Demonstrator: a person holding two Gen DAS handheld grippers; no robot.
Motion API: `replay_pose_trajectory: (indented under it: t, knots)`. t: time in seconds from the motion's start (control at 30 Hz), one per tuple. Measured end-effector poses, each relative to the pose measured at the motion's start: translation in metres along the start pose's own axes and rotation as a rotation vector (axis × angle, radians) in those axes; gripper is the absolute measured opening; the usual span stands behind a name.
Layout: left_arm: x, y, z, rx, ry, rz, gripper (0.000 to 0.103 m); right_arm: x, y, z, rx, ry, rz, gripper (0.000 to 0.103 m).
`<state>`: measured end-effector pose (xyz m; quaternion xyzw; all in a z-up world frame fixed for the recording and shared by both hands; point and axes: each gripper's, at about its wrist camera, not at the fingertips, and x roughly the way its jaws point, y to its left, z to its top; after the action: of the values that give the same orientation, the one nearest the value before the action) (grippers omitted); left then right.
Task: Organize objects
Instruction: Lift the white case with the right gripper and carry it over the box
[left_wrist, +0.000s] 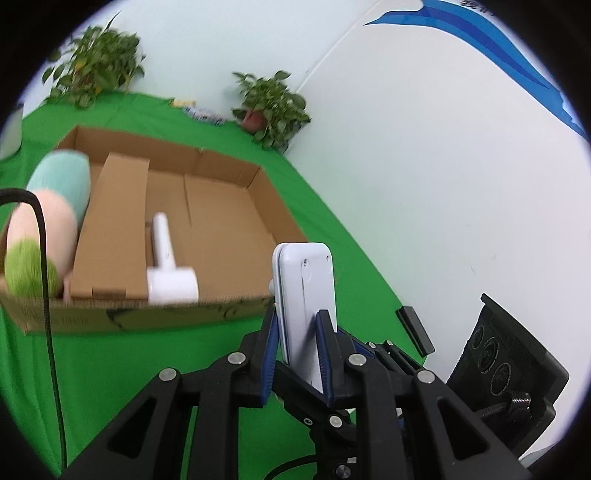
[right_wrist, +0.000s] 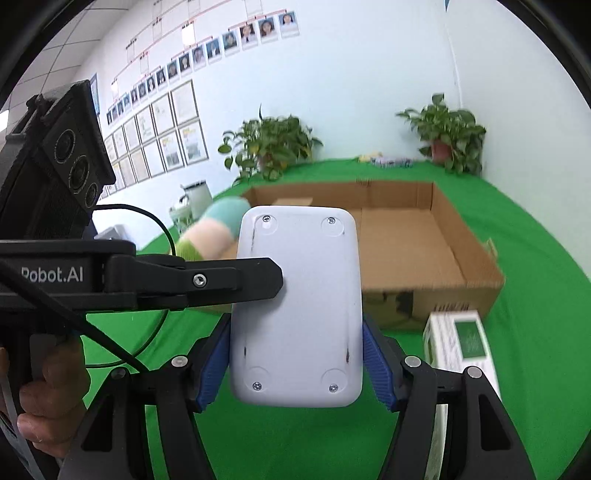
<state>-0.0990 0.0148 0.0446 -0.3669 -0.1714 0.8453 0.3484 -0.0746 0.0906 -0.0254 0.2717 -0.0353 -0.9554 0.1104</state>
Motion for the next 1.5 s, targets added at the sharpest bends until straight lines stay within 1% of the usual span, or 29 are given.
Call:
replay_pose_trajectory:
  t: [0.07, 0.27, 0.47, 0.6, 0.77, 0.87, 1.03, 1.13, 1.3, 1.43, 1.5]
  knots:
    - [0.008, -0.011, 0.015, 0.023, -0.013, -0.001, 0.018, -0.003, -0.001, 0.014, -0.004, -0.027, -0.003, 0.063]
    - [0.001, -0.026, 0.044, 0.088, -0.056, -0.006, 0.018, -0.014, -0.004, 0.049, -0.004, -0.093, -0.009, 0.063]
    - [0.004, -0.026, 0.069, 0.110, -0.059, 0.006, 0.018, -0.014, -0.006, 0.077, 0.009, -0.105, 0.000, 0.063]
    - [0.014, -0.020, 0.093, 0.108, -0.025, 0.032, 0.019, -0.001, -0.011, 0.102, 0.023, -0.064, 0.011, 0.063]
    - [0.039, 0.000, 0.117, 0.069, 0.029, 0.064, 0.019, 0.035, -0.029, 0.135, 0.061, 0.021, 0.040, 0.063]
    - [0.056, 0.016, 0.123, 0.035, 0.071, 0.078, 0.019, 0.061, -0.044, 0.145, 0.102, 0.075, 0.061, 0.063]
    - [0.089, 0.050, 0.119, -0.041, 0.149, 0.099, 0.019, 0.113, -0.068, 0.145, 0.164, 0.180, 0.094, 0.063]
    - [0.106, 0.066, 0.114, -0.069, 0.187, 0.115, 0.019, 0.142, -0.079, 0.132, 0.192, 0.235, 0.107, 0.063]
    - [0.128, 0.084, 0.107, -0.097, 0.239, 0.140, 0.019, 0.182, -0.090, 0.112, 0.230, 0.303, 0.127, 0.063]
    - [0.146, 0.097, 0.101, -0.125, 0.286, 0.151, 0.019, 0.203, -0.097, 0.085, 0.259, 0.357, 0.136, 0.063]
    - [0.153, 0.102, 0.097, -0.131, 0.303, 0.161, 0.019, 0.214, -0.101, 0.077, 0.272, 0.385, 0.138, 0.063]
